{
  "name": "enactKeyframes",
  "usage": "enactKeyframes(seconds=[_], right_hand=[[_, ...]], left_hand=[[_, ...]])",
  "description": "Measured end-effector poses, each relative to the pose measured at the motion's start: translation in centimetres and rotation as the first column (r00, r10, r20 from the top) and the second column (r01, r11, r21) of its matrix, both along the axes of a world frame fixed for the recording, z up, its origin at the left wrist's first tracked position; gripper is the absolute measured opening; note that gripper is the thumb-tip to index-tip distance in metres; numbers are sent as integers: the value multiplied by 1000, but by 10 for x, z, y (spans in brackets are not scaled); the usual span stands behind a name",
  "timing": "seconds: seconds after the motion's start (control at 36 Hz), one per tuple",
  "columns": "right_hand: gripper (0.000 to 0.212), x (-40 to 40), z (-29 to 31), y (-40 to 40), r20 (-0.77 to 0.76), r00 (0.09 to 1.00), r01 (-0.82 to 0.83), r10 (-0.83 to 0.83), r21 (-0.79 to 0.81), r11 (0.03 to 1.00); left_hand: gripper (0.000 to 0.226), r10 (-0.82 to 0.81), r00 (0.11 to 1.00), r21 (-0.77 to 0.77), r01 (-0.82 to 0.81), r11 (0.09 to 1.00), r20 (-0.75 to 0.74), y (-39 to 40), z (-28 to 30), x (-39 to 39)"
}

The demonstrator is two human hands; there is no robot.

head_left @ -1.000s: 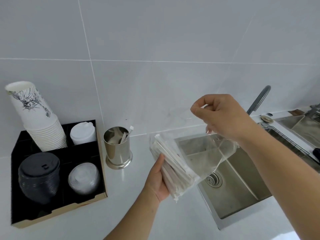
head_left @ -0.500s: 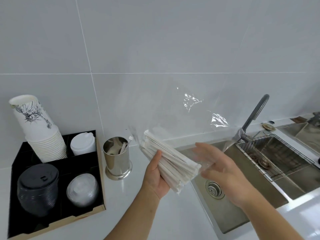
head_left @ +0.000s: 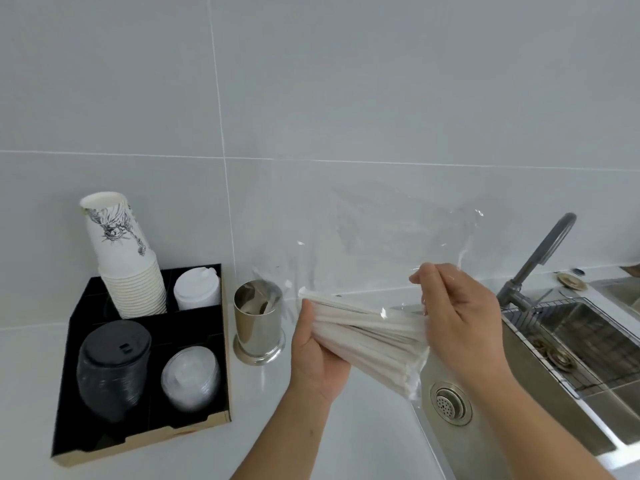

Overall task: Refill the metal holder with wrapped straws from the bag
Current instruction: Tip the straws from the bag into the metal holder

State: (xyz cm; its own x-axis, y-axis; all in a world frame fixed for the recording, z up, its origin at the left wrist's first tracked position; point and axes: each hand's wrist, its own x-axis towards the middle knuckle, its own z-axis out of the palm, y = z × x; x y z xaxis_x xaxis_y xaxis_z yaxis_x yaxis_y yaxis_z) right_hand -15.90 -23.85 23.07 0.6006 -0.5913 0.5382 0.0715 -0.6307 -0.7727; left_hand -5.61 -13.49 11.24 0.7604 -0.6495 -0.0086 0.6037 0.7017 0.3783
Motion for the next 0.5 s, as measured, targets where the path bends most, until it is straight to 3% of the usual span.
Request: enactKeyframes(seconds=[0.22, 0.31, 0.42, 0.5], right_hand=[[28, 18, 15, 12, -24, 998, -53, 52, -37, 998], [29, 28, 24, 17, -8, 996, -84, 83, -65, 994], [45, 43, 36, 23, 29, 991, -127, 131, -116, 985], [50, 55, 42, 27, 39, 988, -142, 148, -128, 982]], left_hand=[[44, 97, 989, -60, -104, 993, -112, 17, -7, 19], [47, 119, 985, -34, -125, 992, -128, 18, -5, 28], [71, 128, 981, 52, -121, 991, -148, 18, -5, 35], [65, 154, 975, 83, -142, 986, -162, 18, -9, 39]])
